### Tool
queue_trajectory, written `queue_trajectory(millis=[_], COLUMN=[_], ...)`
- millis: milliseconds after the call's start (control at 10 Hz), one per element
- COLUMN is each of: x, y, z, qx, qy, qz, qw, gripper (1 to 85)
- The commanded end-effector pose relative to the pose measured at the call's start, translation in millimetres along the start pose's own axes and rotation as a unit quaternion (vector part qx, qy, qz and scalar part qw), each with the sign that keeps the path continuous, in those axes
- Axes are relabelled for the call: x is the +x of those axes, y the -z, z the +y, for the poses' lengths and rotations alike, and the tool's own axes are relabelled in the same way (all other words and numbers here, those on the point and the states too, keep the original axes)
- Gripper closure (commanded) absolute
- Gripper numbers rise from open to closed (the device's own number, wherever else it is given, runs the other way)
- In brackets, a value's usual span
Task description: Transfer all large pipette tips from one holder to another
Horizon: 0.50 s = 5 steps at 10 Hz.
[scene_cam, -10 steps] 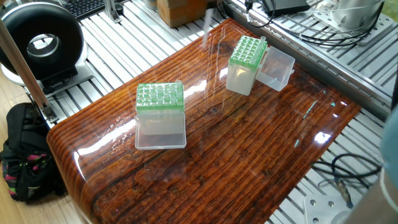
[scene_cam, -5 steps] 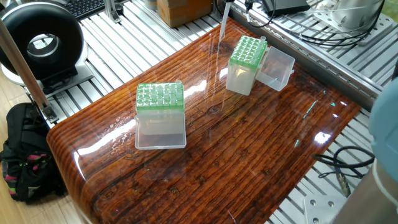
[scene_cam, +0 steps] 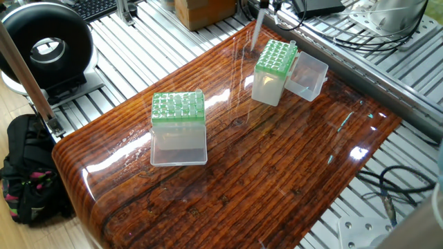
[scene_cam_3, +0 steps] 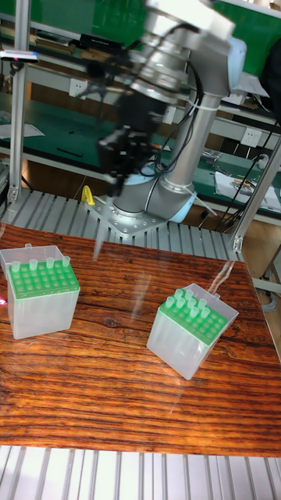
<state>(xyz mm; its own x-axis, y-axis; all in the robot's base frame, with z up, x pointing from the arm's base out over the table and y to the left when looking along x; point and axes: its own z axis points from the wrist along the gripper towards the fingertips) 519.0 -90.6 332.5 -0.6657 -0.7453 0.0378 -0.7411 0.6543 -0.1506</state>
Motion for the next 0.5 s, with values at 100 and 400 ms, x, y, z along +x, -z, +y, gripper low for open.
queue_trajectory(millis=[100, 400], x=[45.5, 40.5], y=[-16.9, -18.1], z=[-54.0, -55.9], qx=[0.028, 0.033], qy=[0.074, 0.081], qz=[-0.002, -0.012], qw=[0.9969, 0.9961], gripper=[69.0, 68.7])
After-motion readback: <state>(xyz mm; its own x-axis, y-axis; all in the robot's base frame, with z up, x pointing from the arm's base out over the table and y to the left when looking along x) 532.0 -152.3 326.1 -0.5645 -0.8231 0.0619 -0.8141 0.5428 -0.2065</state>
